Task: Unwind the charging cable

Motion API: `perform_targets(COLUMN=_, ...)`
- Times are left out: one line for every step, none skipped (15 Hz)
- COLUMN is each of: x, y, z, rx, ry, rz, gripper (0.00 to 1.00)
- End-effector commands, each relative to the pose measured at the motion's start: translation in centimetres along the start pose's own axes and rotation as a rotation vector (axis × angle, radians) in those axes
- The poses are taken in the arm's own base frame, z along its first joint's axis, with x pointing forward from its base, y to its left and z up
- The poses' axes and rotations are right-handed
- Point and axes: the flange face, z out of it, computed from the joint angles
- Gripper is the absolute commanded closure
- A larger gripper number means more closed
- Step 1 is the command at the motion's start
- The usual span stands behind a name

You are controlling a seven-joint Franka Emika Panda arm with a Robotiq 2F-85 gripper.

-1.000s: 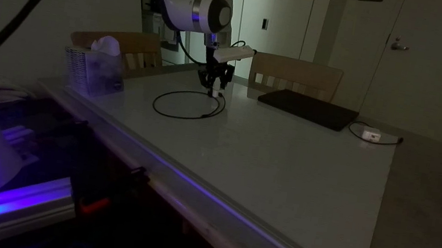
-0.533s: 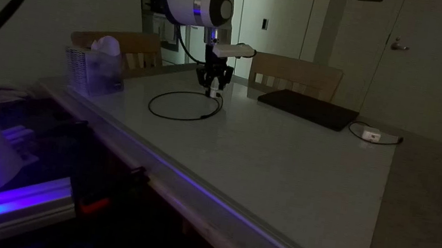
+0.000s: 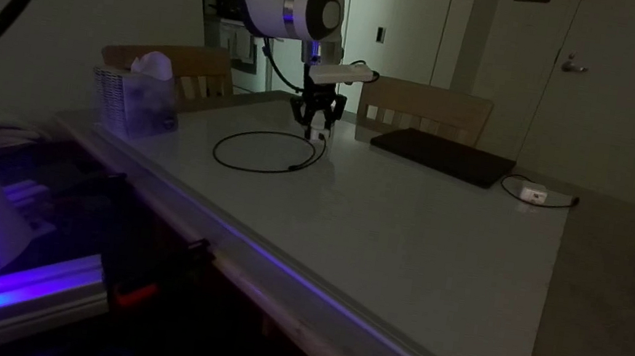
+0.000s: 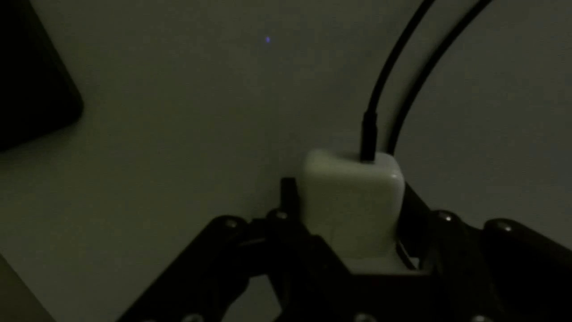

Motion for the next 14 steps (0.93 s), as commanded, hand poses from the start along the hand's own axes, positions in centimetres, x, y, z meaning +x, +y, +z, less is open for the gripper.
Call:
perform_targets(x=-3.3, y=0.0, z=-1.2, rx=-0.053, ry=-0.006, rz=0.145, gripper=0.73)
perform_targets(x=-4.4, y=0.1, z=-1.3, rx=-0.066, ry=-0.018, rz=0.198, gripper=0.73)
perform_targets(x=-5.7, y=0.1, z=-1.4, rx=-0.072, ry=-0.035, rz=0.262, gripper=0.73)
perform_targets(x=-7.0, y=0.0, z=-1.3, rx=-0.075, ry=-0.05, rz=0.326, gripper=0.73)
perform_targets(x=-8.3, y=-0.2, z=-1.5, rx=-0.073, ry=-0.06, rz=0.396, gripper=0.73)
perform_targets(x=-9.2, y=-0.6, z=-1.6, rx=-0.073, ry=-0.065, rz=0.436, gripper=0.73)
perform_targets(x=-7.8, y=0.9, z=-0.5, rx=-0.057, ry=-0.06, rz=0.37, gripper=0.48)
perform_targets(x=-8.6, y=0.6, z=-0.6, rx=-0.057, ry=-0.068, rz=0.404, gripper=0.48)
perform_targets(x=-9.0, y=0.4, z=-0.7, rx=-0.057, ry=-0.072, rz=0.42, gripper=0.48)
perform_targets(x=-9.1, y=0.2, z=-0.9, rx=-0.057, ry=-0.072, rz=0.428, gripper=0.48)
perform_targets(x=-9.1, y=0.1, z=-1.0, rx=-0.058, ry=-0.071, rz=0.432, gripper=0.48)
perform_targets(x=-9.0, y=0.1, z=-1.0, rx=-0.058, ry=-0.071, rz=0.434, gripper=0.48)
perform_targets(x=-9.0, y=0.0, z=-1.0, rx=-0.057, ry=-0.071, rz=0.434, gripper=0.48)
perform_targets(x=-9.0, y=0.0, z=-0.9, rx=-0.058, ry=-0.071, rz=0.435, gripper=0.48)
